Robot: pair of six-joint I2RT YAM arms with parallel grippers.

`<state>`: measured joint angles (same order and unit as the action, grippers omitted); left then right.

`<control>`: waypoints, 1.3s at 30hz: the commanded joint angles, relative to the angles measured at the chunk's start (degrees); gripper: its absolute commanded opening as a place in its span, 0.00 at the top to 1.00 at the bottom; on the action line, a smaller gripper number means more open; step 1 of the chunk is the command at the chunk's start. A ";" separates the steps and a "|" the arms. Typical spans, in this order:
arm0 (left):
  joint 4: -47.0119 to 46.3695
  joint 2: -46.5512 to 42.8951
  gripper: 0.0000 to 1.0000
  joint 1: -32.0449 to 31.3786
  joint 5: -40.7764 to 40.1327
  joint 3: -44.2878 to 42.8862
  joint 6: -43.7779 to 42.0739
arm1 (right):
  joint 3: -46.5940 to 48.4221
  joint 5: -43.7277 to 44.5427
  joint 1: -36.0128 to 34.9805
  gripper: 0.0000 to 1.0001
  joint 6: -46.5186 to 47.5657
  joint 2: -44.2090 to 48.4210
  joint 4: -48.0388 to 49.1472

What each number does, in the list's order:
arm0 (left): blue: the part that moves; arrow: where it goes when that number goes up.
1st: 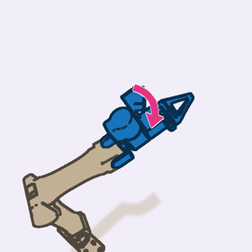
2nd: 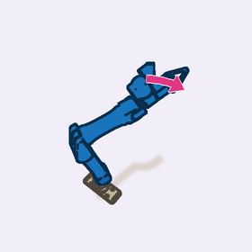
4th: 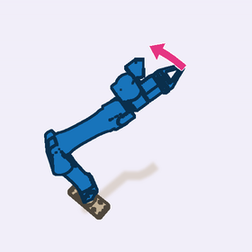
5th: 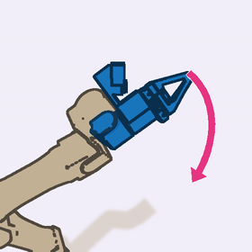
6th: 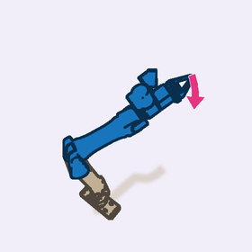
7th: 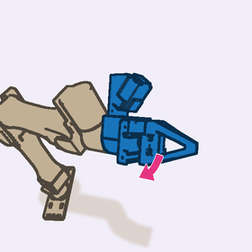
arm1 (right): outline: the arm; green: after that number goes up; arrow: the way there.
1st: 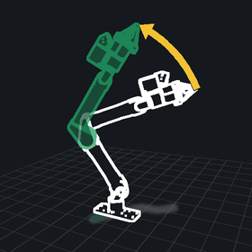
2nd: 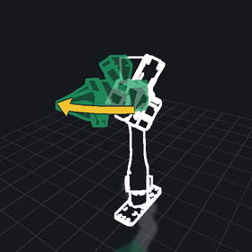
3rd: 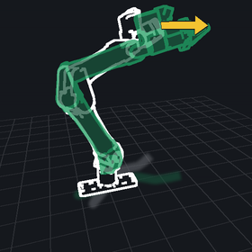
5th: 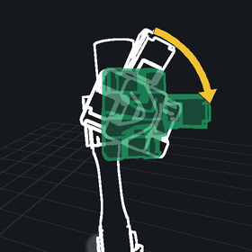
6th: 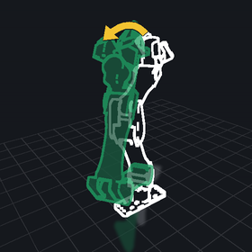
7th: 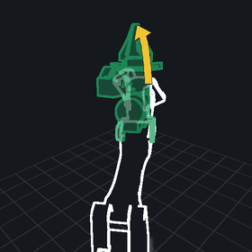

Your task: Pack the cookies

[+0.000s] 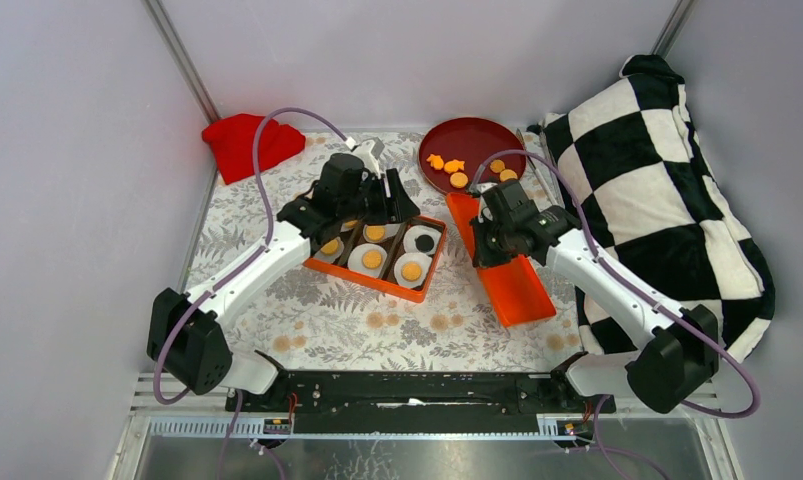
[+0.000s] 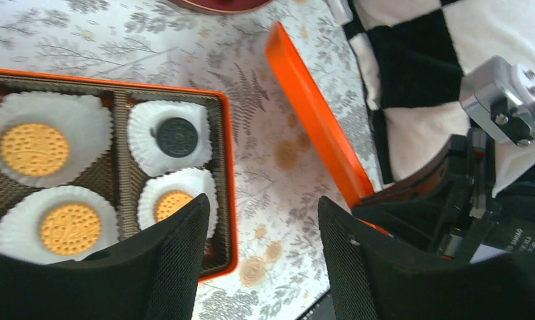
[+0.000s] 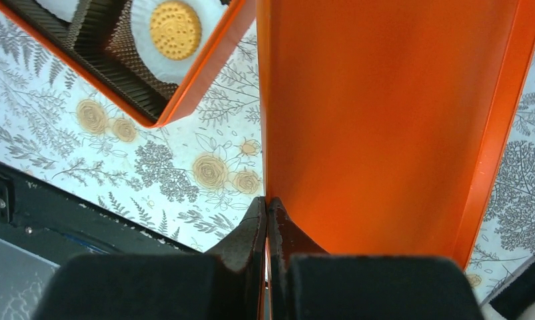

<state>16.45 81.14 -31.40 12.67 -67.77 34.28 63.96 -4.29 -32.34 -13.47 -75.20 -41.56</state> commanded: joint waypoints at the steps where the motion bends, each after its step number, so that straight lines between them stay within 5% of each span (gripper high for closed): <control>1: -4.57 -0.04 0.34 0.21 8.20 0.73 2.78 | 7.29 -2.57 -2.54 1.00 2.95 -1.64 0.13; 29: -12.84 2.83 0.29 -0.86 9.16 11.74 8.68 | 19.50 -6.94 -13.11 1.00 3.11 -9.68 2.66; 33: -12.88 4.01 0.39 -0.94 9.43 10.53 8.78 | 19.95 -7.52 -14.05 1.00 3.11 -10.33 2.94; 39: -9.21 4.90 0.82 -0.90 7.56 7.80 8.60 | 20.04 -6.86 -15.74 1.00 3.28 -10.29 3.25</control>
<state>4.23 84.49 -32.60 23.11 -58.92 46.94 80.23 -10.09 -46.76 -11.75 -87.39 -40.56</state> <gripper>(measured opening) 0.292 0.018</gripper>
